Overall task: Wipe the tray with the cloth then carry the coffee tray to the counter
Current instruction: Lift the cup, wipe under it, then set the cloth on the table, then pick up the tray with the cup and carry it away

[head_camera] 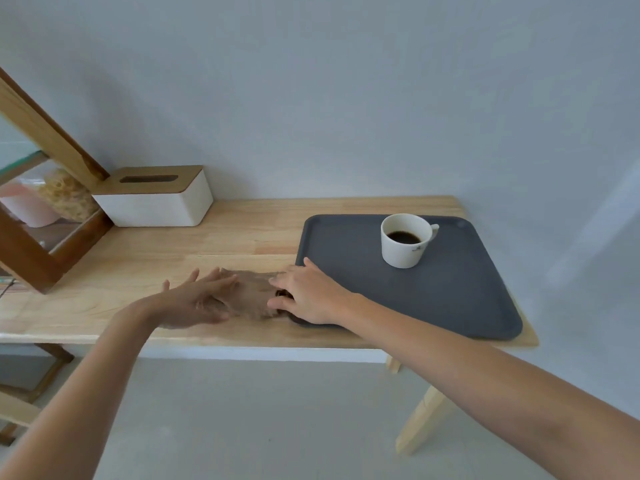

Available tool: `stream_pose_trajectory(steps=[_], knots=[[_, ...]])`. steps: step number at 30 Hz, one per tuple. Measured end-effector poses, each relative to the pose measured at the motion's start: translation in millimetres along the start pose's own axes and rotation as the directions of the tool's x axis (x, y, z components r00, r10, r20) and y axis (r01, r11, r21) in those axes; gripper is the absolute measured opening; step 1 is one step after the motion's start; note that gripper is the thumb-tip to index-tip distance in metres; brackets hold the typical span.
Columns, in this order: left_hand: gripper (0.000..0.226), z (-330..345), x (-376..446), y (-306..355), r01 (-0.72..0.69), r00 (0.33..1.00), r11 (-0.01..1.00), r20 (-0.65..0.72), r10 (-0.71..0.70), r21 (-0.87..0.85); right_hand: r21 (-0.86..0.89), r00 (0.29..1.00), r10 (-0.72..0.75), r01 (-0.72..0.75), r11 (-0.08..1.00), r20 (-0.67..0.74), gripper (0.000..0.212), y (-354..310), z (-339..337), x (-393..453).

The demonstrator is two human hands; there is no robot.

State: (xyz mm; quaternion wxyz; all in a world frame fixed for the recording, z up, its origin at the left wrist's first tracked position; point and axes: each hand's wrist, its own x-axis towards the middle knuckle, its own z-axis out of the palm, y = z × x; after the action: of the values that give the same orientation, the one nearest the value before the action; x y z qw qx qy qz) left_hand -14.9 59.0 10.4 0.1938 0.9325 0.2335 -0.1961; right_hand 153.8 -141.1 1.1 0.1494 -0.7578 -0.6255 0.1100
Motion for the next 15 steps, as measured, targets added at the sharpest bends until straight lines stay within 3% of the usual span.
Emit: stream_pose_trajectory(steps=[3, 5, 7, 10, 12, 15], knots=[[0.075, -13.6, 7.0, 46.9, -0.077, 0.979, 0.992, -0.196, 0.057, -0.099, 0.159, 0.981, -0.006, 0.037, 0.987, -0.193, 0.040, 13.4, -20.4, -32.1], [0.069, -14.7, 18.1, 80.4, -0.143, 0.935, 0.978, -0.346, 0.082, -0.154, 0.215, 0.929, 0.046, 0.037, 0.976, -0.368, 0.035, 27.4, -36.9, -55.8], [0.062, -10.5, 32.8, 108.2, -0.170, 0.898, 0.960, -0.435, 0.058, -0.222, 0.255, 0.835, 0.135, 0.007, 0.967, -0.534, 0.029, 47.5, -51.6, -78.9], [0.055, 3.3, 56.4, 139.8, -0.115, 0.895, 0.937, -0.444, -0.046, -0.330, 0.252, 0.636, 0.316, -0.193, 0.948, -0.704, 0.021, 94.9, -66.7, -119.6], [0.044, 15.7, 69.0, 156.5, -0.079, 0.890, 0.928, -0.445, -0.099, -0.364, 0.227, 0.534, 0.425, -0.397, 0.889, -0.731, 0.022, 132.3, -69.7, -153.7], [0.028, 32.8, 83.0, 161.3, -0.064, 0.866, 0.942, -0.487, -0.111, -0.329, 0.280, 0.507, 0.667, -0.640, 0.715, -0.546, 0.028, 176.7, -59.1, -189.0]])
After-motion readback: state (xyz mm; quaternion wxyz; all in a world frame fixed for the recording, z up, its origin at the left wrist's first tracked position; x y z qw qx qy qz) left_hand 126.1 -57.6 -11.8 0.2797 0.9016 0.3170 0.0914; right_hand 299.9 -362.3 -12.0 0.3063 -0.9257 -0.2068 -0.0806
